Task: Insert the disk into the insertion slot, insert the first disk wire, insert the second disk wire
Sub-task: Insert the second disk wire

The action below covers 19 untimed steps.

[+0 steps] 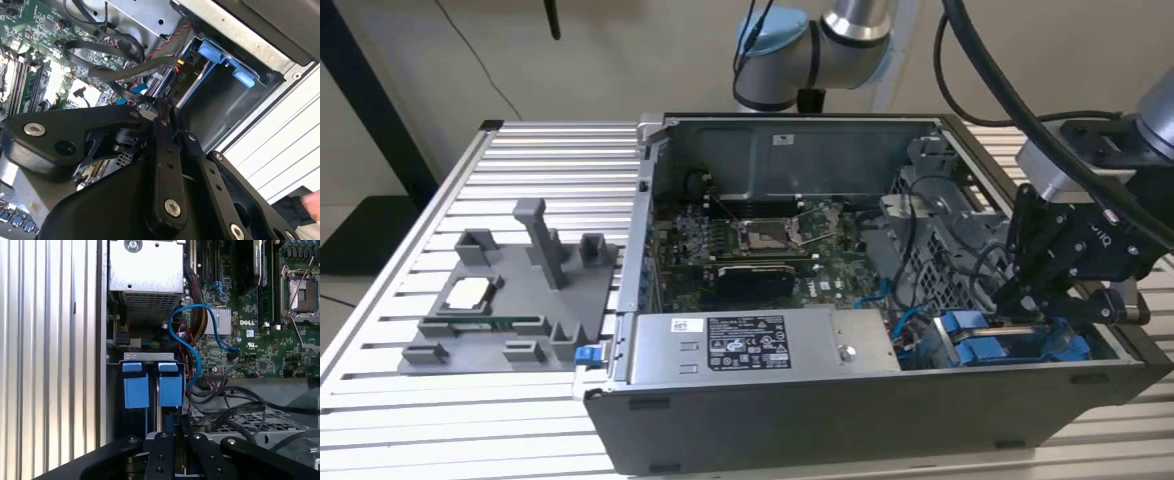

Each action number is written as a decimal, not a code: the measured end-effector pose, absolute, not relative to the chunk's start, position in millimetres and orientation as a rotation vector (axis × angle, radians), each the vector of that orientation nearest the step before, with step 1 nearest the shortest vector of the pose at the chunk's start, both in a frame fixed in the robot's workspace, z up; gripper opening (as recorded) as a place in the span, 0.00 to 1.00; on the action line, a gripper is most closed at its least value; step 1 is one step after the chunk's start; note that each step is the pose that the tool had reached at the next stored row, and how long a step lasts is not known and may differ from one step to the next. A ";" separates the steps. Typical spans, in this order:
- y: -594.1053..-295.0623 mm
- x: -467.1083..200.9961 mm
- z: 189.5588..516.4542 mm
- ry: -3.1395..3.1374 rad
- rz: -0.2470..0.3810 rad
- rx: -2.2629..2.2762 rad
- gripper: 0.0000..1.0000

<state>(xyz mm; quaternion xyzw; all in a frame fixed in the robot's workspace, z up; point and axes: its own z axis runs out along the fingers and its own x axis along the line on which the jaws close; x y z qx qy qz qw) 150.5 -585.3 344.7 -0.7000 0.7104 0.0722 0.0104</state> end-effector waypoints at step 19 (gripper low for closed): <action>-585.3 152.6 341.8 2.204 0.198 -2.175 0.16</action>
